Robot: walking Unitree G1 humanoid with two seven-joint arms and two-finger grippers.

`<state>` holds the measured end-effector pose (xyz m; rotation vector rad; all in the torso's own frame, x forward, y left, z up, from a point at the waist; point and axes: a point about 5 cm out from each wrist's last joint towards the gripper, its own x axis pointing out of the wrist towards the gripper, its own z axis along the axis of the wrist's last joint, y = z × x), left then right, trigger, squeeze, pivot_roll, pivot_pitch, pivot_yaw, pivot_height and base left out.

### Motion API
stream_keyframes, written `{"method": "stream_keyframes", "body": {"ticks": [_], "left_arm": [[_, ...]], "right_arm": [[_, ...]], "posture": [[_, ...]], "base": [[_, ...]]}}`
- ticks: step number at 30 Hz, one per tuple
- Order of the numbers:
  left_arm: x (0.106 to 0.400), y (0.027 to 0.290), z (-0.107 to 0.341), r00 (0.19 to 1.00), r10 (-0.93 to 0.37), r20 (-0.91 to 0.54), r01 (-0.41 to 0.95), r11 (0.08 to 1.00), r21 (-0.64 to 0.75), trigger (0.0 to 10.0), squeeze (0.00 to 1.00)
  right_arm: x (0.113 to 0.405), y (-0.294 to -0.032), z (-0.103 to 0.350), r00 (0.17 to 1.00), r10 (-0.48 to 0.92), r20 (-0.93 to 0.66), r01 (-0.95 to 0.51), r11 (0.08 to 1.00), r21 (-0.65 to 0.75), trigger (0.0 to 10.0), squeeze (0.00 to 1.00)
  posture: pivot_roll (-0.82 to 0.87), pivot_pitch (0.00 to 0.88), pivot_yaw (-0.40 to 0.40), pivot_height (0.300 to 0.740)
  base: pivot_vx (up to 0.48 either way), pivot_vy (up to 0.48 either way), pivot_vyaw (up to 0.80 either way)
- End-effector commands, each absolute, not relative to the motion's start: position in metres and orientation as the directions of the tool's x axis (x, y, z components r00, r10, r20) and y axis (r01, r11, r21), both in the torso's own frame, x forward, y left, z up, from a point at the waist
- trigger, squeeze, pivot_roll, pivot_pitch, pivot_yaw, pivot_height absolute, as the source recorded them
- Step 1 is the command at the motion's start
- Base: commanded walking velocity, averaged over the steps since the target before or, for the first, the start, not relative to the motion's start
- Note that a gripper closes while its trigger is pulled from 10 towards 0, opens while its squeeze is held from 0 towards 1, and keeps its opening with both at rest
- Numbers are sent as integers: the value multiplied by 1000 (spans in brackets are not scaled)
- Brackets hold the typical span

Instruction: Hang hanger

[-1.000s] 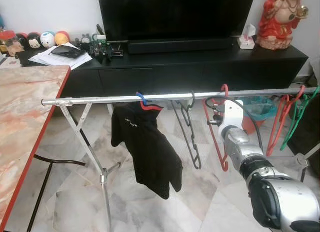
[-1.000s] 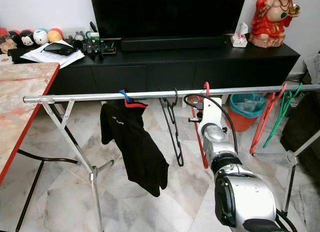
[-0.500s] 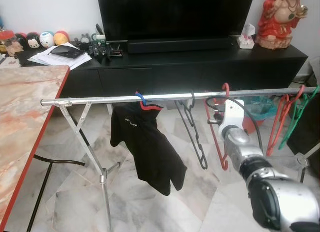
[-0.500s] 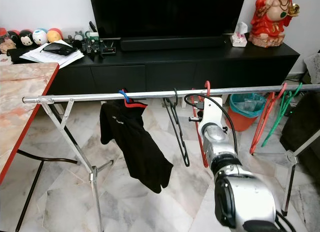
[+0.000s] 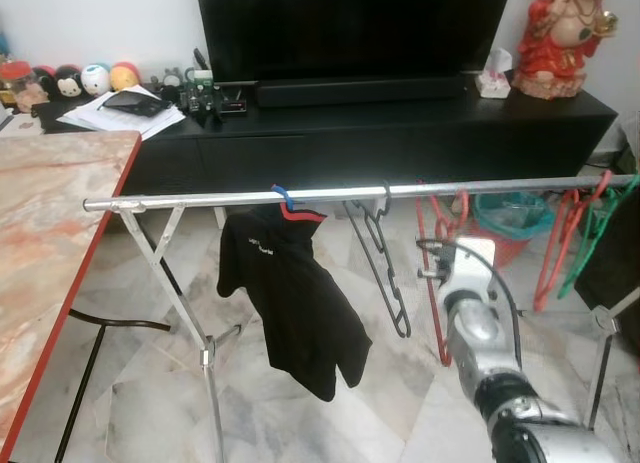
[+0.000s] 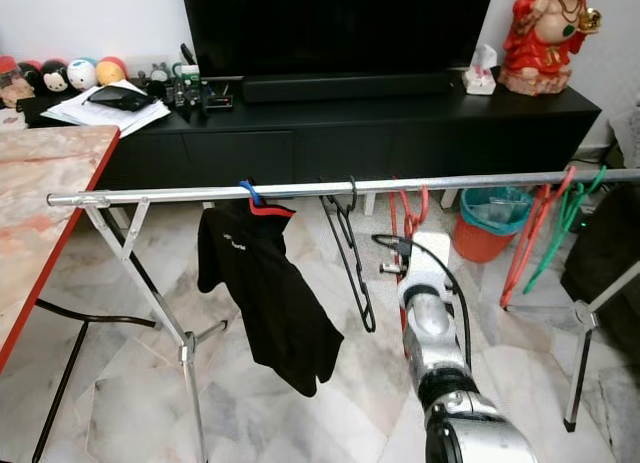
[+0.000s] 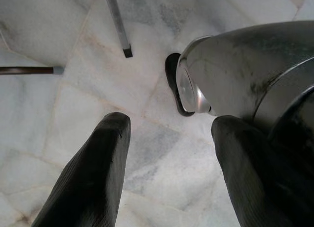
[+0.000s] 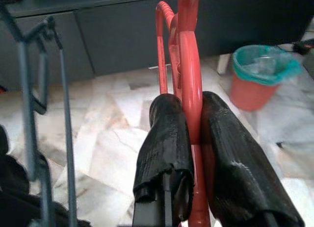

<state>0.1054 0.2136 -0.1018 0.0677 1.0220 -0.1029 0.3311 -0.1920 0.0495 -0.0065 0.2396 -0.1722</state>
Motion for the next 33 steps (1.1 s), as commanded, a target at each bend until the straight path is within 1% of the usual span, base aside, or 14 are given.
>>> {"method": "stream_keyframes", "body": {"ticks": [1, 3, 4, 5, 6, 9, 16, 19, 22, 25, 33], "left_arm": [[115, 212, -100, 529, -51, -847, 118, 993, 13, 10000, 0], [121, 214, -98, 539, -43, -841, 112, 993, 21, 10000, 0], [123, 214, -98, 541, -40, -840, 110, 994, 24, 10000, 0], [124, 215, -97, 541, -38, -840, 110, 994, 26, 10000, 0], [124, 215, -97, 541, -38, -840, 110, 994, 26, 10000, 0], [132, 216, -95, 545, -23, -838, 96, 995, 35, 10000, 0], [142, 219, -92, 554, -9, -832, 102, 993, 58, 10000, 0], [150, 219, -90, 562, -6, -827, 102, 993, 63, 10000, 0], [158, 217, -87, 573, -10, -820, 103, 993, 60, 10000, 0], [160, 215, -87, 574, -11, -818, 106, 992, 61, 10000, 0], [156, 212, -90, 556, -18, -831, 115, 992, 56, 10000, 0]], "right_arm": [[320, -194, 37, 948, -191, -256, 189, 981, -32, 10000, 0], [300, -195, 12, 909, -207, -361, 202, 978, -52, 10000, 0], [288, -194, -2, 884, -205, -420, 213, 977, -29, 10000, 0], [281, -193, -9, 868, -201, -454, 221, 975, -10, 10000, 0], [281, -193, -9, 868, -201, -454, 221, 975, -10, 10000, 0], [260, -188, -31, 818, -167, -550, 235, 970, 56, 10000, 0], [249, -184, -42, 788, -128, -603, 200, 978, 55, 10000, 0], [242, -182, -48, 760, -112, -640, 151, 989, 6, 10000, 0], [237, -186, -52, 736, -124, -666, 156, 988, -11, 10000, 0], [237, -189, -51, 734, -137, -665, 184, 983, 0, 10000, 0], [242, -186, -47, 755, -131, -642, 178, 984, 8, 10000, 0]], "posture": [[7, 0, 4, 740], [2, 0, 5, 740], [2, 0, 6, 740], [2, 0, 6, 740], [2, 0, 6, 740], [6, 0, 12, 740], [-2, 0, 17, 740], [-3, 0, 18, 740], [-2, 0, 18, 740], [-1, 0, 19, 740], [-9, 0, 27, 740]], "base": [[0, 0, 0], [0, 0, 0], [0, 0, 0], [0, 0, 0], [0, 0, 0], [0, 0, 0], [0, 0, 0], [0, -265, 0], [0, -294, 0], [0, -294, 0], [0, -372, 0]]}}
